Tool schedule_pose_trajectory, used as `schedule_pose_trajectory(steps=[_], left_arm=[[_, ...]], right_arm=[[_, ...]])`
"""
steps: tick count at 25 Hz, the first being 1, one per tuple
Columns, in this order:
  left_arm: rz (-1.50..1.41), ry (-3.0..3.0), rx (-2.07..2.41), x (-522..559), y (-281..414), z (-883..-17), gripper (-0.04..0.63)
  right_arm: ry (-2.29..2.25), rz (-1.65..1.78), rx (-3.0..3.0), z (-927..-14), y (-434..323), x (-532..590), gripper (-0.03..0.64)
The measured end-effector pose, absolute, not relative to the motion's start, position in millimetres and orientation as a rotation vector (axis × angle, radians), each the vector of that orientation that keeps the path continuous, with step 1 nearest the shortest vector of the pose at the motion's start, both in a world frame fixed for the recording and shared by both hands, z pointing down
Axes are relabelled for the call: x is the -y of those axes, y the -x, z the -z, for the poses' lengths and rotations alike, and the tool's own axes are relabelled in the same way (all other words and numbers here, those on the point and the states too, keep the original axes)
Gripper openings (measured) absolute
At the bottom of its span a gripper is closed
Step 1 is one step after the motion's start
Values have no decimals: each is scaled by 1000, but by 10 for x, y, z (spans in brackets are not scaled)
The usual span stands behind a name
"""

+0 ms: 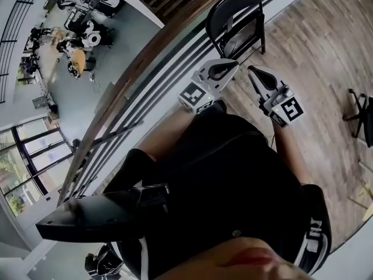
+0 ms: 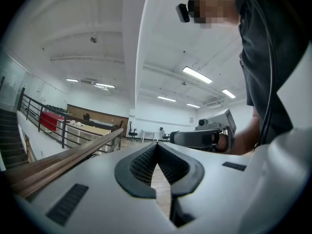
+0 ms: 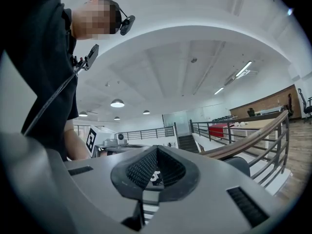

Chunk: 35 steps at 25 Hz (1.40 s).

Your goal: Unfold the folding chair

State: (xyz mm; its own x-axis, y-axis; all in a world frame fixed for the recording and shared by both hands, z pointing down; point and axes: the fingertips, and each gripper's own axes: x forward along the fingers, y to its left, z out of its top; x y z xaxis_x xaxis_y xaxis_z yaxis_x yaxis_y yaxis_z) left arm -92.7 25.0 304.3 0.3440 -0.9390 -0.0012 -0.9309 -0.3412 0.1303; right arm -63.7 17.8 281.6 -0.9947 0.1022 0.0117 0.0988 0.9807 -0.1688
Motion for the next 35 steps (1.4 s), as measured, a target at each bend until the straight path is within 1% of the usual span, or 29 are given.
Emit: schedule_pose_trajectory(steps=[6,10,18,23,24,27,29,35], left_arm=[[123,-2452,1731,-56,1648,-3304,3],[137,-2404,1743,66,2002,-3572,4],[123,-2281,1865,317,2367,-3977,5],[68,-2153,1972,316,2604,-4326,7],[53,-2129,1984,324,2638,-4418,25],[26,-2050,2002,388,2771,-4721,111],[33,-1998,2011,464,2892,-4892,141],[-4,-1944,1997,718,3062,-5289,177]], right_arm=[[120,-272,3079,-2924,1341,44,8],[52,-248,3038,-3148,1639,209,8],[84,-293,2999,-3616,1999,408,8],[140,-327,2960,-3720,2131,390,8],[146,-328,2950,-3739,2133,393,6],[159,-348,2916,-3807,2121,413,8],[160,-358,2904,-3832,2115,433,7],[99,-358,2879,-3975,2023,505,8]])
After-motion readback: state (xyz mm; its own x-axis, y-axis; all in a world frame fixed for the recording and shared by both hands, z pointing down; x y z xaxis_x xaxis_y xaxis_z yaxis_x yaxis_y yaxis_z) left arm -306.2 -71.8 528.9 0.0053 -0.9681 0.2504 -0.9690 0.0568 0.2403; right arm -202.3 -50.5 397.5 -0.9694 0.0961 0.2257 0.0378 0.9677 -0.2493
